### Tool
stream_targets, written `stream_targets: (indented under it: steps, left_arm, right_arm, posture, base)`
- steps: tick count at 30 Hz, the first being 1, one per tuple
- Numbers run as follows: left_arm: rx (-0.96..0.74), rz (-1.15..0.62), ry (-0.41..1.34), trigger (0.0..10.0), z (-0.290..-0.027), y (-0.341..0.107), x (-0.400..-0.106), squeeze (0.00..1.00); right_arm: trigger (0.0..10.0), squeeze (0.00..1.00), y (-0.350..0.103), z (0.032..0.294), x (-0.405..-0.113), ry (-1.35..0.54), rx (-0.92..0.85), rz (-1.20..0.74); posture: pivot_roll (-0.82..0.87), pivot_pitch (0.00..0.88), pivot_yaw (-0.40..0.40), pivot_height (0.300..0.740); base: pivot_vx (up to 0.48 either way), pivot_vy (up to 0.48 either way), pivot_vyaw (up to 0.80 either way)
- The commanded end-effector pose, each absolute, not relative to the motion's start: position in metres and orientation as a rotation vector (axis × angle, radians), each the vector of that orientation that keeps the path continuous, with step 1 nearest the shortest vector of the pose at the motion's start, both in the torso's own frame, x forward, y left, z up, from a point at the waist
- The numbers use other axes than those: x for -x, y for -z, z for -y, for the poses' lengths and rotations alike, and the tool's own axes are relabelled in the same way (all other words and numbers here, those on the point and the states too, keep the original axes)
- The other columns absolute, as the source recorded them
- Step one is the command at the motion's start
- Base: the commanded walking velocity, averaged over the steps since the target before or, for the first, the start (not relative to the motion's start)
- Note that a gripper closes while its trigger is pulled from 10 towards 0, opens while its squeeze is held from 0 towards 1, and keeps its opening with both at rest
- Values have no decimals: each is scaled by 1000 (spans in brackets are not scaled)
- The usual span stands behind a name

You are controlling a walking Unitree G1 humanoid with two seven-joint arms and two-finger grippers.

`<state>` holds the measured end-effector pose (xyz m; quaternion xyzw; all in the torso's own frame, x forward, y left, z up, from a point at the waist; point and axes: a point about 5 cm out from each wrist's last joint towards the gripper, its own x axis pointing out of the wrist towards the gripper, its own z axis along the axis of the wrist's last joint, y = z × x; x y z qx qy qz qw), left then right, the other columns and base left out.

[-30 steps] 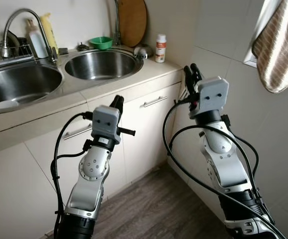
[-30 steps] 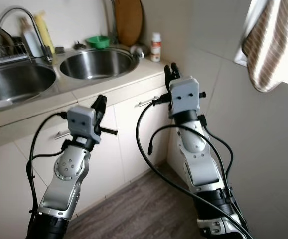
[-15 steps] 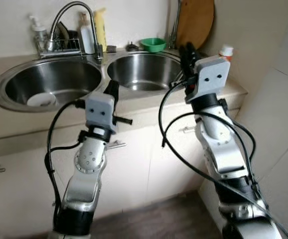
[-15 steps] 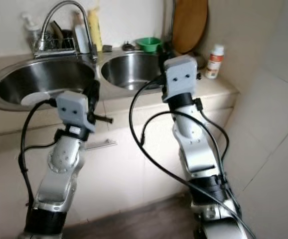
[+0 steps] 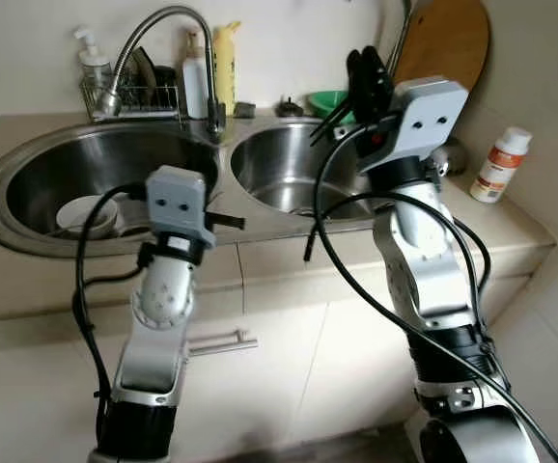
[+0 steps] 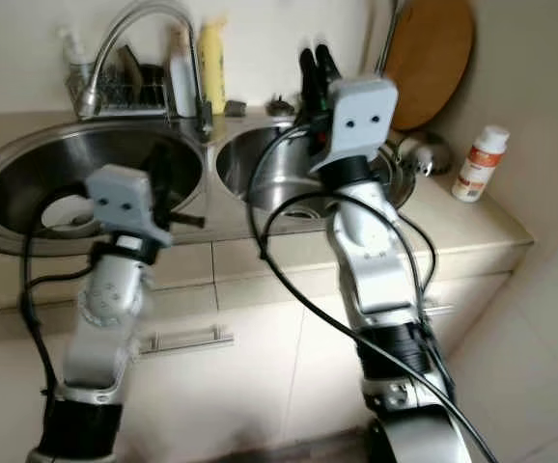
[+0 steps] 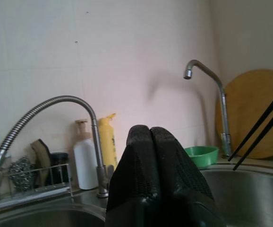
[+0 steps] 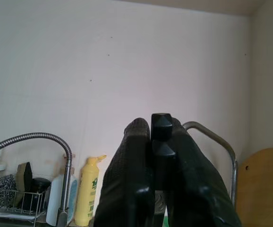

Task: Kitchen organization

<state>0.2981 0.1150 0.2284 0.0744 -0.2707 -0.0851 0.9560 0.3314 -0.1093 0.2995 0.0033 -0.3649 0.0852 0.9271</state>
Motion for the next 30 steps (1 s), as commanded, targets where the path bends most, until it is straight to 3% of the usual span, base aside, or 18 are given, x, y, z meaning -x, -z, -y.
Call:
stream_targets:
  steps: [1, 4, 12, 16, 19, 21, 30]
  left_arm:
    - [-164, 572, 137, 10000, -124, -235, -297, 0]
    - [-165, 573, 137, 10000, -125, -236, -296, 0]
    - [-185, 541, 142, 10000, -122, -232, -298, 0]
    - [-188, 506, 144, 10000, -120, -226, -298, 0]
    - [-187, 506, 144, 10000, -120, -226, -298, 0]
    - [-188, 504, 140, 10000, -122, -226, -297, 0]
    - [-192, 487, 138, 10000, -121, -224, -297, 0]
  right_arm:
    - [10000, 0, -305, 95, -328, -225, -11, 768]
    - [10000, 0, -303, 94, -330, -227, -28, 750]
    - [10000, 0, -287, 101, -344, -177, -27, 631]
    - [10000, 0, -260, 129, -368, 3, 30, 421]
    - [10000, 0, -258, 135, -370, 31, 12, 403]
    - [10000, 0, -252, 153, -375, 127, 5, 343]
    - [10000, 0, -203, 159, -383, 121, 21, 34]
  posture:
    - [130, 0, -40, 740]
    - [136, 0, -42, 740]
    - [136, 0, -45, 740]
    - [143, 0, -49, 740]
    - [145, 0, -50, 740]
    - [146, 0, -50, 740]
    - [145, 0, -48, 740]
  base:
    - [480, 0, 800]
    - [415, 0, 800]
    - [165, 0, 0]
    - [0, 0, 0]
    - [0, 0, 0]
    - [0, 0, 0]
    - [0, 0, 0]
